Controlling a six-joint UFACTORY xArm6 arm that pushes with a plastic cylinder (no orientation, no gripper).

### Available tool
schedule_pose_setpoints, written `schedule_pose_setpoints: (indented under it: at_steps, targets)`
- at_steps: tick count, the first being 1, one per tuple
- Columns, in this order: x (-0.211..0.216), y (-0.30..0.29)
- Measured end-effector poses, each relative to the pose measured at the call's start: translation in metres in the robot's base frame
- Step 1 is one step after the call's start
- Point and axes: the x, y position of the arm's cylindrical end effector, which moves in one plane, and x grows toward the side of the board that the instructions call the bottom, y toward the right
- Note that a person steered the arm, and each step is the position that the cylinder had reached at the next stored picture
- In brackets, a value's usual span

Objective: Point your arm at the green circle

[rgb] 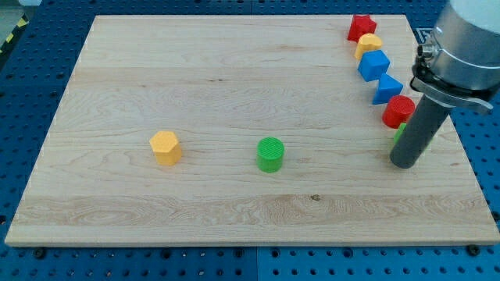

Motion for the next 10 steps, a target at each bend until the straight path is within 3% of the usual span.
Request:
schedule_pose_setpoints:
  at_steps: [2,4,6,7,10]
  targets:
    - [0.0,-0.032]
    - [-0.038,-0.097]
    - [-0.051,-0.242]
    - [-0.032,-0.272]
    - [-0.019,-0.232]
